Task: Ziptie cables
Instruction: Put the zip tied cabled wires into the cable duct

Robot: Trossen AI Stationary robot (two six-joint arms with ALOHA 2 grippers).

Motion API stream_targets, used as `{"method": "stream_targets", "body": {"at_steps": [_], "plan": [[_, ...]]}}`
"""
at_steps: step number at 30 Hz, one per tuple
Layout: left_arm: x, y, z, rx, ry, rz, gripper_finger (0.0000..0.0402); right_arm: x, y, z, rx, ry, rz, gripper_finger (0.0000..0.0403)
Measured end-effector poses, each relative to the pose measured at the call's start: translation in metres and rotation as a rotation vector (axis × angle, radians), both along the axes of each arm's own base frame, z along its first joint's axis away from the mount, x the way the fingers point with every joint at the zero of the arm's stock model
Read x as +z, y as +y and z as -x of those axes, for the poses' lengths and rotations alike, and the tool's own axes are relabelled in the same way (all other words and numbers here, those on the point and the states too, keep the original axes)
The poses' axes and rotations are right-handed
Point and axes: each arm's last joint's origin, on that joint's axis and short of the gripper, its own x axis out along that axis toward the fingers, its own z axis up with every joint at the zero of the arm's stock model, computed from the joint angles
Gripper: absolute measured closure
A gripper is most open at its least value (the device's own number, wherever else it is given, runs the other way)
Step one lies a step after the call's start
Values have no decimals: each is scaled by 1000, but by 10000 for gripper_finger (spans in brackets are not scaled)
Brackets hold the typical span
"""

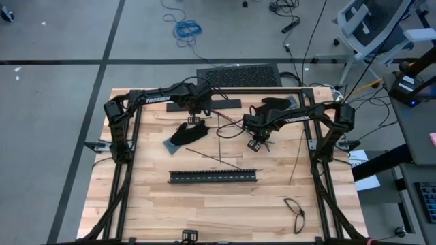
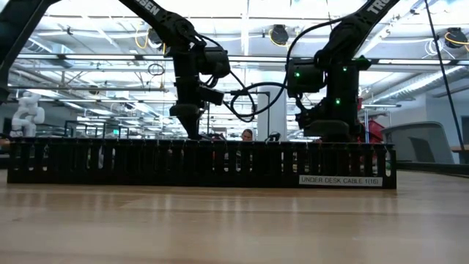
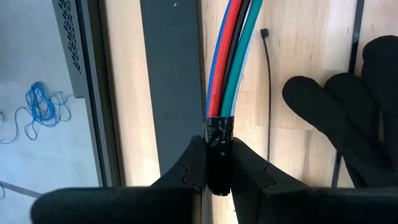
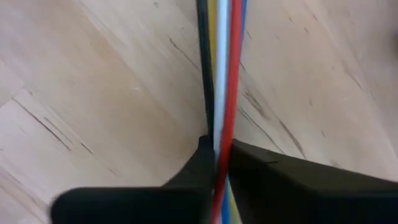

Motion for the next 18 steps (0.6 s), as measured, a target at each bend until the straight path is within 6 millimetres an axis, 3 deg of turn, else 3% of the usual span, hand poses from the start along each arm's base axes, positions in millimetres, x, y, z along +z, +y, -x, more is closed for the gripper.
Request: {"method": "stream_targets", "body": {"at_steps": [8,14,18], "plan": [[0,0,0,0,0,-1,358,2,12,2,51,-3,66,392],[2,2,2,6,-3,-8,358,3,18,26,41,-127,121,397],[11,1,1,-9,-66,-4,358,17,17,41,0,-105,95,401]]}}
